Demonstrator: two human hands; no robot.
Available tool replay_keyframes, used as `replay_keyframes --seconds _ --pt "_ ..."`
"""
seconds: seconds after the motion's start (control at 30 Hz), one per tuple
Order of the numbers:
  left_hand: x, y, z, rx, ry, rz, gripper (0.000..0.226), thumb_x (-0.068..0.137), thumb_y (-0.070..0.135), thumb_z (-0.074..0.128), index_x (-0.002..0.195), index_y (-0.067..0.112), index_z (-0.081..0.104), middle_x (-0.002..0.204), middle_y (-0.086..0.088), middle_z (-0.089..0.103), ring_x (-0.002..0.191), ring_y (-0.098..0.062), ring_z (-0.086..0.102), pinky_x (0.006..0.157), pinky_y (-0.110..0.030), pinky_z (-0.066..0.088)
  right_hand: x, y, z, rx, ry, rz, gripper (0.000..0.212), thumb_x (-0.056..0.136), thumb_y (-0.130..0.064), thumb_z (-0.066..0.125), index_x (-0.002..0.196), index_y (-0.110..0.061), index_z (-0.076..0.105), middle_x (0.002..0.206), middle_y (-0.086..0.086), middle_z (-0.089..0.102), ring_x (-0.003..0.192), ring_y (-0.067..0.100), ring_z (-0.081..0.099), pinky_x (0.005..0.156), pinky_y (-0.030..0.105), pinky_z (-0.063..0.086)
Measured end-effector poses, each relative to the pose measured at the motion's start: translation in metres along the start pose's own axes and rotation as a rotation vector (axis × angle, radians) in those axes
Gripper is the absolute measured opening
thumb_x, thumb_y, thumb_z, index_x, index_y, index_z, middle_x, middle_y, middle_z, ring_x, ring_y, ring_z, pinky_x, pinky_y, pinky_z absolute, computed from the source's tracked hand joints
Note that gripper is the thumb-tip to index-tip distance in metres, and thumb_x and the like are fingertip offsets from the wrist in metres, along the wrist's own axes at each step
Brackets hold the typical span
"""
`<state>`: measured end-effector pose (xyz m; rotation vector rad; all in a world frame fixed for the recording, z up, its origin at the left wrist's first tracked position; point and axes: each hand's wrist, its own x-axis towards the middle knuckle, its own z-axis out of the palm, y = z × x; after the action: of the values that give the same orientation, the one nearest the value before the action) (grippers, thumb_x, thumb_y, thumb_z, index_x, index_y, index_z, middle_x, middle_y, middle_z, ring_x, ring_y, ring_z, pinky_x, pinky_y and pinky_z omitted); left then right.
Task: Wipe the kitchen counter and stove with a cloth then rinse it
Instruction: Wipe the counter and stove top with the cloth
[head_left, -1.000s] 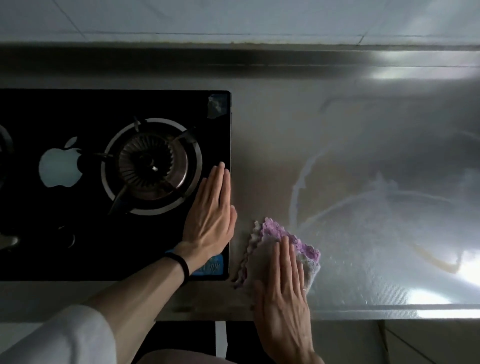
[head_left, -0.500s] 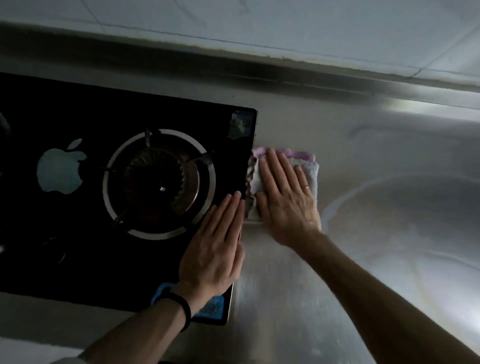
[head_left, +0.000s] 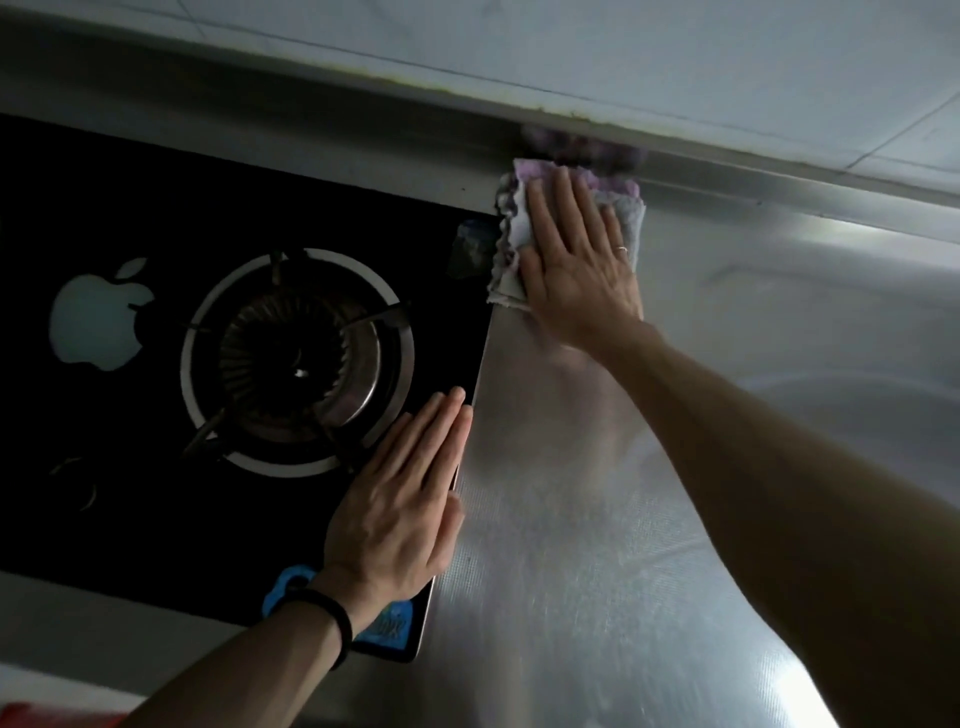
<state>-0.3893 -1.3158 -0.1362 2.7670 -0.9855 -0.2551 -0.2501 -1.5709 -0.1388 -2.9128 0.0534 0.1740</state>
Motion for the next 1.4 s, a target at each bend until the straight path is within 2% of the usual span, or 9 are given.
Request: replay_keyframes --seconds 0.1,0.3,0.43,0.57,0.7,0.87,1.03,1.17,1.4 --pt "0.000 0.000 -0.001 0.004 0.007 -0.007 0.078 0.091 0.020 0.051 0.163 0.003 0.026 0.175 -0.010 0.019 0.162 -0.024 0.019 0.128 -0.044 0.027 -0.022 0.047 -0.005 -0.006 0.010 0.053 0.066 0.108 -0.051 0.019 0.167 -0.025 0.006 0.174 0.015 -0.004 0.162 0.030 -0.003 0.130 0.046 -0.002" --pt "0.000 0.000 -0.001 -0.011 0.002 -0.015 0.077 0.093 0.022 0.046 0.165 0.005 0.024 0.175 -0.009 0.016 0.162 -0.023 0.018 0.128 -0.044 0.028 -0.073 0.133 -0.027 -0.013 0.052 0.271 0.071 0.103 -0.053 0.016 0.166 -0.021 0.017 0.172 0.021 0.009 0.159 0.039 0.012 0.129 0.054 0.008" --pt "0.001 0.000 0.000 -0.004 0.006 -0.014 0.076 0.094 0.022 0.044 0.165 0.005 0.023 0.176 -0.008 0.016 0.162 -0.022 0.017 0.130 -0.042 0.023 -0.053 0.102 -0.025 0.021 0.050 0.428 0.073 0.101 -0.052 0.019 0.167 -0.022 0.010 0.174 0.016 0.002 0.161 0.034 0.002 0.129 0.054 0.004" --pt "0.000 0.000 0.001 0.017 0.006 -0.014 0.076 0.093 0.022 0.043 0.164 0.004 0.024 0.175 -0.009 0.017 0.162 -0.023 0.018 0.130 -0.042 0.022 -0.036 0.058 -0.004 0.005 0.012 0.265 0.071 0.107 -0.055 0.024 0.167 -0.024 0.001 0.174 0.013 -0.009 0.161 0.030 -0.007 0.130 0.051 -0.002" --pt "0.001 0.000 0.001 0.036 -0.026 -0.013 0.077 0.093 0.023 0.040 0.165 0.004 0.021 0.175 -0.009 0.016 0.162 -0.025 0.018 0.129 -0.048 0.027 -0.042 0.044 -0.001 0.042 0.023 0.243 0.072 0.105 -0.058 0.022 0.167 -0.027 0.002 0.175 0.012 -0.007 0.161 0.029 -0.007 0.130 0.052 -0.001" --pt "0.002 0.000 0.000 0.033 -0.035 -0.013 0.078 0.092 0.022 0.040 0.165 0.003 0.021 0.175 -0.011 0.015 0.162 -0.028 0.019 0.126 -0.053 0.031 -0.162 -0.007 0.021 0.073 0.034 0.235 0.071 0.104 -0.055 0.031 0.167 -0.031 0.009 0.175 0.010 0.002 0.162 0.026 -0.002 0.129 0.056 0.004" --pt "0.001 -0.003 0.003 0.017 -0.007 -0.020 0.081 0.090 0.025 0.043 0.166 0.006 0.020 0.175 -0.009 0.016 0.161 -0.028 0.020 0.126 -0.052 0.030 -0.288 -0.064 0.050 0.070 -0.100 0.217 0.073 0.102 -0.058 0.032 0.167 -0.033 0.009 0.176 0.007 -0.001 0.162 0.026 -0.001 0.128 0.053 0.002" --pt "0.002 -0.003 0.005 0.019 0.005 -0.022 0.082 0.089 0.023 0.043 0.166 0.006 0.020 0.175 -0.010 0.016 0.161 -0.028 0.020 0.128 -0.049 0.027 -0.249 -0.043 0.040 0.077 -0.104 0.154 0.070 0.103 -0.060 0.032 0.166 -0.037 0.012 0.176 0.007 0.004 0.162 0.024 0.000 0.129 0.052 0.001" --pt "0.000 -0.004 0.007 0.024 0.045 -0.006 0.079 0.090 0.022 0.045 0.164 0.004 0.024 0.174 -0.012 0.021 0.161 -0.028 0.022 0.130 -0.047 0.024 -0.065 0.039 0.008 0.034 -0.005 0.185 0.067 0.105 -0.060 0.026 0.166 -0.037 0.009 0.176 0.008 0.000 0.162 0.025 -0.002 0.130 0.051 0.001"
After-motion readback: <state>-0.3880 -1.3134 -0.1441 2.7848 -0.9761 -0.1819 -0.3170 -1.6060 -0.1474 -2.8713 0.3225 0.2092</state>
